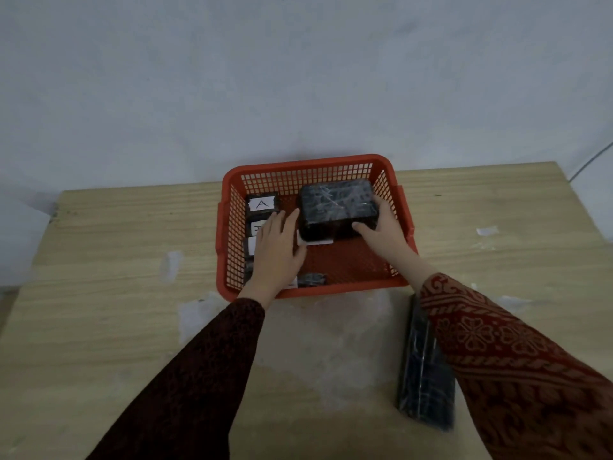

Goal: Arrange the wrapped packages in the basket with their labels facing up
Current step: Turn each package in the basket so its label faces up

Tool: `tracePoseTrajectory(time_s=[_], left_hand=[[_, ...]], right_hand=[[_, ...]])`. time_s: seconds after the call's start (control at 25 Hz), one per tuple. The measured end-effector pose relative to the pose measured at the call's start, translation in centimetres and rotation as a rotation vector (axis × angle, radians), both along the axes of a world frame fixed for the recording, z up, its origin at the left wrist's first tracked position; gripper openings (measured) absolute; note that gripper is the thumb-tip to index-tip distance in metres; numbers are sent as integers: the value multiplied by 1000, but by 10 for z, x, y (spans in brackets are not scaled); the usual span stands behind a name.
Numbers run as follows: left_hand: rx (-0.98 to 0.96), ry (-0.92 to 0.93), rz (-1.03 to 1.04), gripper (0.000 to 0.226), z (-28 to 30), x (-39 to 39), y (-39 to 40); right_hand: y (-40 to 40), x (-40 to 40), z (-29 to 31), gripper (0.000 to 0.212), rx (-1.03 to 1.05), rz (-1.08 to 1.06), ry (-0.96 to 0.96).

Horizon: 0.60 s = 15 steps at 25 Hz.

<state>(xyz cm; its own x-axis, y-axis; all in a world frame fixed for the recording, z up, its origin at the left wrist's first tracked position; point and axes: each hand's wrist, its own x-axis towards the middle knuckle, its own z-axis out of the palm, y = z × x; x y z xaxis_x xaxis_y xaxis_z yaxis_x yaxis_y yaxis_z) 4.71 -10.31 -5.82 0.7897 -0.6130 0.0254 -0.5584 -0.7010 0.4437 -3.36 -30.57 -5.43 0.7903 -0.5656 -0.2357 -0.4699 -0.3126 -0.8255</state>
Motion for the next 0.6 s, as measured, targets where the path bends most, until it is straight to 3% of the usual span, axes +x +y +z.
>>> tracePoseTrajectory(time_s=[0.12, 0.24, 0.44, 0.52, 0.6], left_hand=[[140, 192, -8, 92, -17, 7, -26], [170, 179, -4, 108, -26, 6, -36], [-46, -42, 155, 88, -21, 12, -35], [-187, -7, 144, 85, -15, 17, -33], [-312, 113, 140, 78, -6, 22, -32]], right_hand=[[1, -3, -7, 86, -29, 88, 21], [-1, -11, -6, 94, -140, 196, 13], [-2, -16, 14, 87, -453, 239, -74], [-7, -10, 25, 79, -515, 214, -140], [-20, 0, 37, 68, -452, 203, -183]])
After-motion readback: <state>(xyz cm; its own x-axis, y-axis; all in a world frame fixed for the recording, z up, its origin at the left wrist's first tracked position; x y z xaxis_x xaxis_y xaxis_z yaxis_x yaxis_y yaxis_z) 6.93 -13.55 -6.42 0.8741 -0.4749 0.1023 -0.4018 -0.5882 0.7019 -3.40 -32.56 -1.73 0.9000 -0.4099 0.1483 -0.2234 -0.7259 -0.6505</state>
